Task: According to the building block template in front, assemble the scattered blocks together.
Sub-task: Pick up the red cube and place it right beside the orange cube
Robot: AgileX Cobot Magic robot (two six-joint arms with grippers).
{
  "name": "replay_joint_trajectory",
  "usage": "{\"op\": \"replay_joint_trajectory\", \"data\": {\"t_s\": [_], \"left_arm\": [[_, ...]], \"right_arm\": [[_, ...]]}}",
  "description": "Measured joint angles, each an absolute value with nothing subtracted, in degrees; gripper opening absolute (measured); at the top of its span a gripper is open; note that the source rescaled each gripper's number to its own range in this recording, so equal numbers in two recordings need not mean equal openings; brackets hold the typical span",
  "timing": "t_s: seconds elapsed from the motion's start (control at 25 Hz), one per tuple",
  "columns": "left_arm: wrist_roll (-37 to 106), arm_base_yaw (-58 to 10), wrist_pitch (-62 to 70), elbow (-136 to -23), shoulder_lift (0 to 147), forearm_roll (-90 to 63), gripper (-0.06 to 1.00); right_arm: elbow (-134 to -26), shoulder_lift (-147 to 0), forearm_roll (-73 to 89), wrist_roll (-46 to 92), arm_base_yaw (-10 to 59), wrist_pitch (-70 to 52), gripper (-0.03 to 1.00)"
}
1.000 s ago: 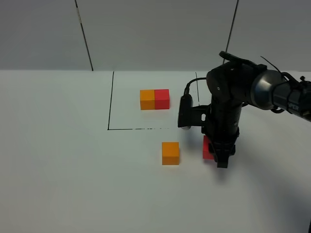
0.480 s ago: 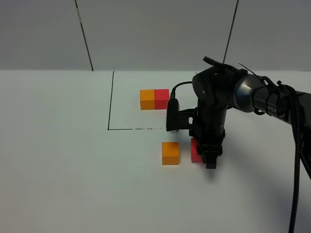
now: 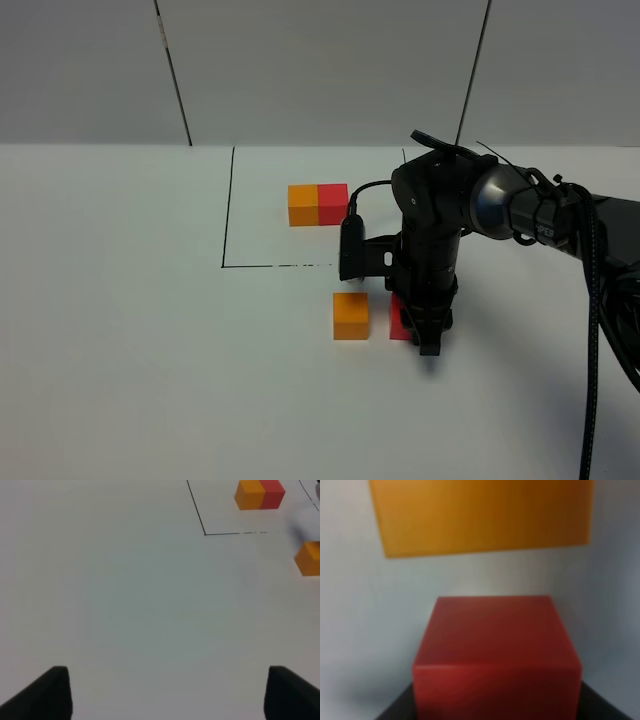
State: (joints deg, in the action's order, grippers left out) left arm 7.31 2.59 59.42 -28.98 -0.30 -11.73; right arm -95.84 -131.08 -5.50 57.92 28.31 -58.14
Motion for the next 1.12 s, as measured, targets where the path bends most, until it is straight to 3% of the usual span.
{"op": "replay_joint_trajectory", "data": {"t_s": [1.12], "left_arm": [[7.31,2.59,59.42,-28.98,-0.30,-11.73,0.65]], "right_arm": [[-96.06,-131.57,-6.02,59.93,29.87,-56.81,0.00]]}}
